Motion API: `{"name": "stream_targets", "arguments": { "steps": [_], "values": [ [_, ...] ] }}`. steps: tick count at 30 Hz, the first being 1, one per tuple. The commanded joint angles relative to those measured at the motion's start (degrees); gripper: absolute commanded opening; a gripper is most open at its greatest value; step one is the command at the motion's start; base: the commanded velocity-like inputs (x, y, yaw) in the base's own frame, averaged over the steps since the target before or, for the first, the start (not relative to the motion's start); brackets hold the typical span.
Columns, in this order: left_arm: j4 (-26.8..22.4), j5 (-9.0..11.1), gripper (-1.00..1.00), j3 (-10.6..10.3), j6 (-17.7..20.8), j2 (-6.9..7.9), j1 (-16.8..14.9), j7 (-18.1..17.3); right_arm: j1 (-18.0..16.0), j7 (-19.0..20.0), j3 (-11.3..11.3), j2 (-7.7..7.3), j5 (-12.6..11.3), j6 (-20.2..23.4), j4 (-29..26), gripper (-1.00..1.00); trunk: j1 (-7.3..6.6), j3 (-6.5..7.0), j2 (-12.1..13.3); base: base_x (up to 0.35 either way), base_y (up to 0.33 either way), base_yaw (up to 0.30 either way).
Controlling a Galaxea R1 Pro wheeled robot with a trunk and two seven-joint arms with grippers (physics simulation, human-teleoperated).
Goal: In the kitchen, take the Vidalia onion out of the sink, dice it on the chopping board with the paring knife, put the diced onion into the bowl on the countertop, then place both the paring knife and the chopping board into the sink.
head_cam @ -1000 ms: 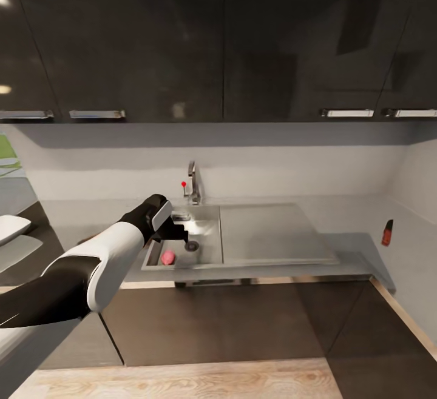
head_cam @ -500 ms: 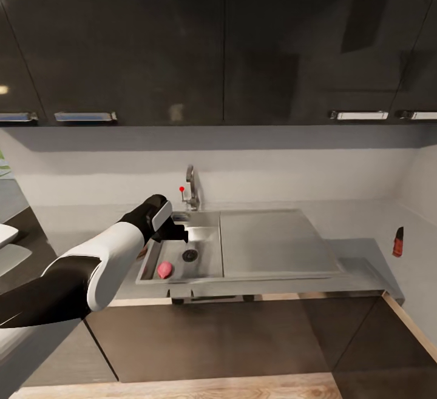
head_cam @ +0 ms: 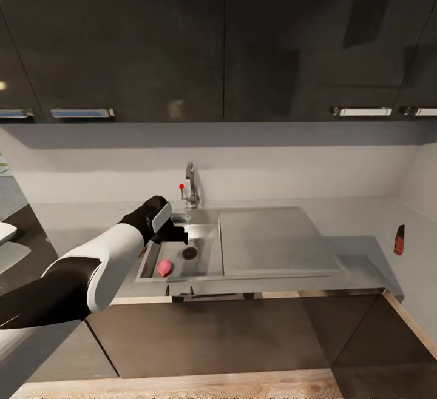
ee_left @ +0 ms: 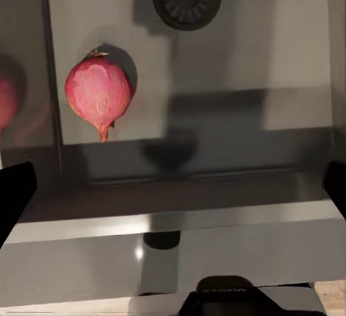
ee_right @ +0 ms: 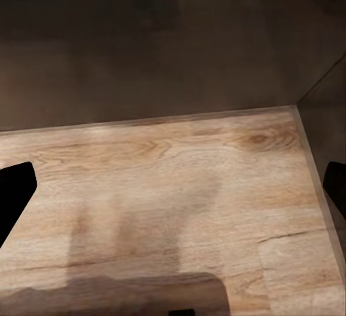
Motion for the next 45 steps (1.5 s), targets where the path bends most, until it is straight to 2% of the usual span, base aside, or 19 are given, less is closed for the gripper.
{"name": "stream_targets", "arguments": {
  "steps": [1,33,45],
  "values": [
    [-0.1,0.6,1.0,-0.1,0.2,0.03,0.1,0.5,0.0,-0.2,0.0,0.01,0.0,-0.1,0.0,1.0,0.03,-0.22,-0.1,0.0,0.0,0.0],
    [-0.3,0.4,1.0,-0.1,0.1,1.1,2.0,0.5,0.0,-0.2,0.1,0.01,0.1,0.0,0.1,1.0,0.03,-3.13,-0.1,0.001,0.0,0.0],
    [-0.1,0.4,1.0,-0.2,-1.6,1.1,2.0,0.6,0.0,-0.1,0.1,0.01,0.1,-0.1,0.1,1.0,0.03,-4.16,-0.1,0.124,0.097,0.0]
  ]
}}
